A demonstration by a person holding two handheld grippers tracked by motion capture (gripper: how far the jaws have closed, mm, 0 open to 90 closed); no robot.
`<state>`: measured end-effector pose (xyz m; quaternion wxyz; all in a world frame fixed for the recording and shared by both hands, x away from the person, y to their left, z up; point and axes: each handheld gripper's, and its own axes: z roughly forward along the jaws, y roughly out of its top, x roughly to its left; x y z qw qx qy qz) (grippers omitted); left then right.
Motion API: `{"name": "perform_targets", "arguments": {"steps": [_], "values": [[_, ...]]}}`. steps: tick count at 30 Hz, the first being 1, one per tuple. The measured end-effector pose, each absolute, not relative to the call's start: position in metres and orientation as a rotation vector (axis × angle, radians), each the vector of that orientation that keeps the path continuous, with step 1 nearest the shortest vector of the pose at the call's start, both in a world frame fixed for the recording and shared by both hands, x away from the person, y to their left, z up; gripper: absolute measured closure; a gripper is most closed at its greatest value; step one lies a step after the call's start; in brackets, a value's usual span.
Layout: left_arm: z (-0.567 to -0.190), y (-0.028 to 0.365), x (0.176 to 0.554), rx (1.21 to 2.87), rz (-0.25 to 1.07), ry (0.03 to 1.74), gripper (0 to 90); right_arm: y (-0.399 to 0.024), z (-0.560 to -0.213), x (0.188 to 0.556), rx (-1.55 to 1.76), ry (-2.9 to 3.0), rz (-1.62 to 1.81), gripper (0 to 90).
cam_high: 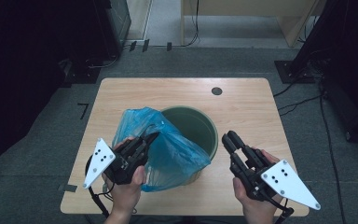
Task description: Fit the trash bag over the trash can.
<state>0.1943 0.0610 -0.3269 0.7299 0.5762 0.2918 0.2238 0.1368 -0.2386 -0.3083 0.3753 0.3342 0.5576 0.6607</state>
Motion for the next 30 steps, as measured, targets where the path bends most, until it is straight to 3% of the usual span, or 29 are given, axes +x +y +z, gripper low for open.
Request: {"name": "perform_targets", "arguments": {"steps": [5, 8, 10, 12, 15, 17, 25, 30], "values": [[-0.326, 0.053, 0.189, 1.287, 0.477, 0.604, 88.9, -0.222, -0.301, 0.126, 0.781, 1.497, 1.734, 56.3], [-0.325, 0.051, 0.187, 1.290, 0.464, 0.592, 88.9, -0.212, -0.301, 0.123, 0.760, 1.547, 1.753, 54.7], [-0.324, 0.050, 0.185, 1.288, 0.452, 0.586, 88.9, -0.207, -0.305, 0.126, 0.755, 1.593, 1.734, 60.2], [-0.323, 0.050, 0.184, 1.287, 0.446, 0.580, 88.9, -0.203, -0.311, 0.131, 0.773, 1.637, 1.701, 74.9], [-0.323, 0.051, 0.185, 1.274, 0.432, 0.579, 88.1, -0.203, -0.318, 0.138, 0.829, 1.661, 1.682, 89.3], [-0.323, 0.053, 0.185, 1.266, 0.430, 0.580, 83.2, -0.204, -0.321, 0.141, 0.849, 1.649, 1.682, 90.0], [-0.318, 0.053, 0.185, 1.282, 0.453, 0.523, 48.4, -0.216, -0.317, 0.140, 0.863, 1.550, 1.673, 90.0], [-0.316, 0.053, 0.185, 1.313, 0.448, 0.479, 43.9, -0.226, -0.313, 0.139, 0.882, 1.493, 1.667, 90.0]]}}
